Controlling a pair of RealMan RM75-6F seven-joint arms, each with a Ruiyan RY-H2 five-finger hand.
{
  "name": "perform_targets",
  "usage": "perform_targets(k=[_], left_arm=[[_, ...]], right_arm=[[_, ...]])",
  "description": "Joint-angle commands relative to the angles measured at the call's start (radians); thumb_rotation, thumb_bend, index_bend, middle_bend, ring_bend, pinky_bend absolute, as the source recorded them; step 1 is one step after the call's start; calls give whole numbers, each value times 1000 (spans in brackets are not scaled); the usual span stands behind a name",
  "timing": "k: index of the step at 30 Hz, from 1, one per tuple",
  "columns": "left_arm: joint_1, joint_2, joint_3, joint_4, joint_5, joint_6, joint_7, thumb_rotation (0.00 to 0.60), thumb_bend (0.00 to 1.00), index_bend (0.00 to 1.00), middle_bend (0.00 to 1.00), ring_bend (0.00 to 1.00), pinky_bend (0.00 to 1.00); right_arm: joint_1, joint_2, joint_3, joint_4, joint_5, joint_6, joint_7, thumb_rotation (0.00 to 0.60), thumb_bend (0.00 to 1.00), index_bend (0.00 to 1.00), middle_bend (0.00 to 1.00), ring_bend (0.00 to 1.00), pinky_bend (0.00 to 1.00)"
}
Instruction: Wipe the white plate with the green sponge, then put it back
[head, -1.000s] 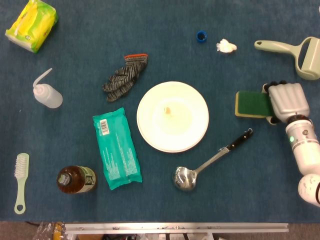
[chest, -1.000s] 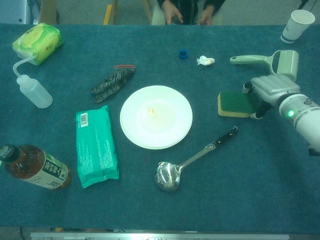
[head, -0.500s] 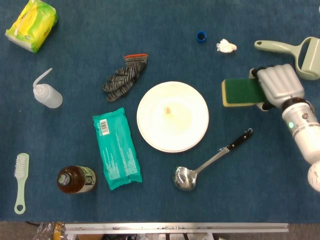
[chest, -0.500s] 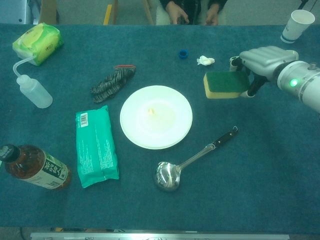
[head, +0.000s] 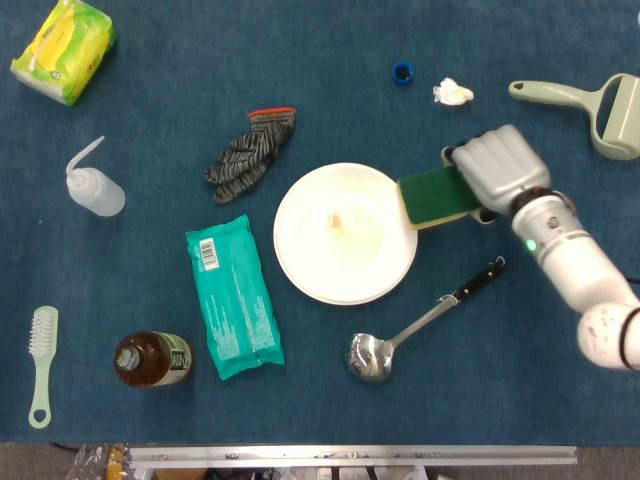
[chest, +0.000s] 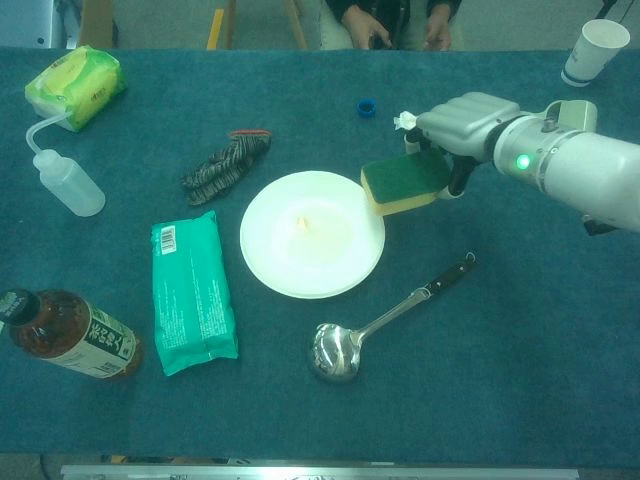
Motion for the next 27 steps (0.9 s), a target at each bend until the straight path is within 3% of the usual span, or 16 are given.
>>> perform_targets(k=[1,17,27], left_arm=[[4,-3,1,1,2,6,-6,600,469,144,155,90,133],[31,-7,0,49,16,53,-79,600,469,144,155,90,133],[35,-14,-2,85,20,55,-121,600,469,144,155,89,133]], right_arm=[[58,-44,-8,26,23,17,-49,600,267,519,422,359,612],[263,-243,-22,150,187,82,-219,600,265,519,422,359,612],[324,-345,-5,212,243,140,-274,600,260,519,422,359,612]])
